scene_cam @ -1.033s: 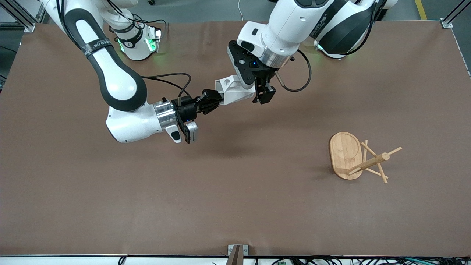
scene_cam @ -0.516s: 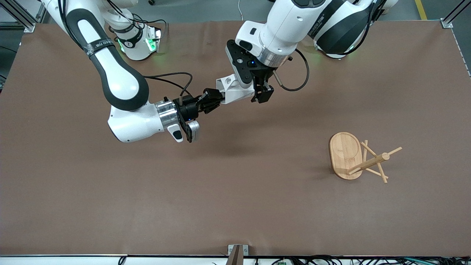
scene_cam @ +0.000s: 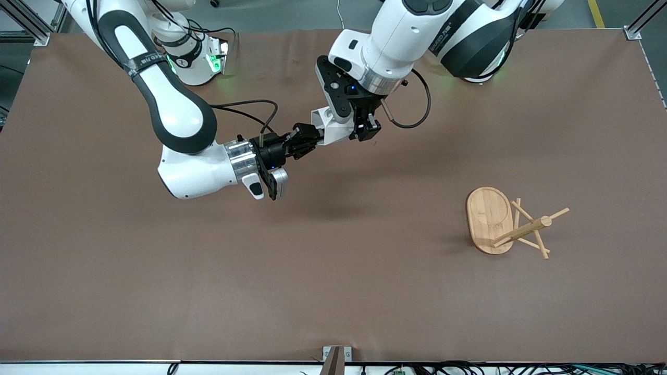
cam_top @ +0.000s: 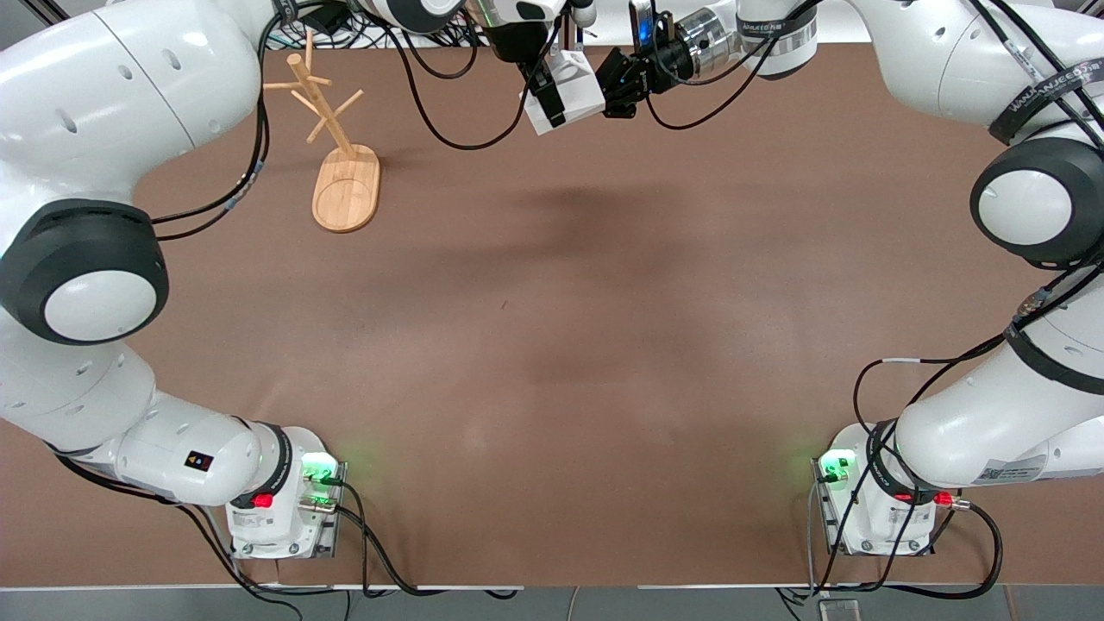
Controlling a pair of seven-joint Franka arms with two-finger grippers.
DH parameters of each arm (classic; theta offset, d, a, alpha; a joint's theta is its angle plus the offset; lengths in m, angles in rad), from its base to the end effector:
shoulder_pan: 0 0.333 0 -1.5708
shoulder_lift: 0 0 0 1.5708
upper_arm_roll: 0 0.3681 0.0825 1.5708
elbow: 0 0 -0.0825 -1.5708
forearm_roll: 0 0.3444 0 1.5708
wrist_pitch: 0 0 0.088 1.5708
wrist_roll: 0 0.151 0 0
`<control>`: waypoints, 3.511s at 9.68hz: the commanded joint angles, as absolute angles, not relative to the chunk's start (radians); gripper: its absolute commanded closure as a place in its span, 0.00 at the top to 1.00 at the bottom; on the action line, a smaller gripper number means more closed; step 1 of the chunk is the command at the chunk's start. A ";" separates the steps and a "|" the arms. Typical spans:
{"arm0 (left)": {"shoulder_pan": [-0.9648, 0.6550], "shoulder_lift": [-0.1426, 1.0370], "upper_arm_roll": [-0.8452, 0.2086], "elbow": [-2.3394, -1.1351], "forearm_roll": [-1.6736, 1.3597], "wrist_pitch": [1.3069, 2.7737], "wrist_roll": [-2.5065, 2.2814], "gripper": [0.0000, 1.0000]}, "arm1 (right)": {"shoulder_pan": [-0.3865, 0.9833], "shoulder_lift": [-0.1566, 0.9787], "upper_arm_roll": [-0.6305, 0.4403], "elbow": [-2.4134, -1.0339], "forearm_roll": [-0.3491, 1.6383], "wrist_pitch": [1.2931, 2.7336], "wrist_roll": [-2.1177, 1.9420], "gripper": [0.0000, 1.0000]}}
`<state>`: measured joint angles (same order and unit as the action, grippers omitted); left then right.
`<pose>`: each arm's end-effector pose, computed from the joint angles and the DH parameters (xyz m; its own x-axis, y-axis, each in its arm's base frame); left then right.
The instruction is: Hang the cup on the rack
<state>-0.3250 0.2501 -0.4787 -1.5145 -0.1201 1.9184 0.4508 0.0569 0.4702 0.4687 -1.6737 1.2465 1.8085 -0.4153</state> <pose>0.4518 -0.4379 0.5661 0.3660 -0.8950 0.2550 -0.9301 -0.3425 0.1327 0.5323 0.3859 0.4583 0.9112 0.4055 -0.0732 0.0116 -0.2028 -0.9792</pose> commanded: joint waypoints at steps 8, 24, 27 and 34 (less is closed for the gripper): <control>-0.246 0.249 -0.465 -1.532 -0.072 1.885 0.013 0.14 | 0.015 0.402 0.392 -1.654 1.191 1.787 -0.403 1.00; 0.167 0.224 -0.469 -1.792 0.002 1.861 0.168 0.14 | 0.031 0.142 -0.103 -1.399 0.014 1.579 -0.222 1.00; 0.189 0.227 -0.468 -1.812 0.002 1.879 0.227 0.14 | 0.034 0.008 -0.087 -1.414 -0.020 1.451 -0.044 1.00; 0.233 0.216 -0.471 -1.842 0.000 1.868 0.242 0.14 | 0.017 -0.029 -0.092 -1.466 -0.012 1.494 -0.075 0.99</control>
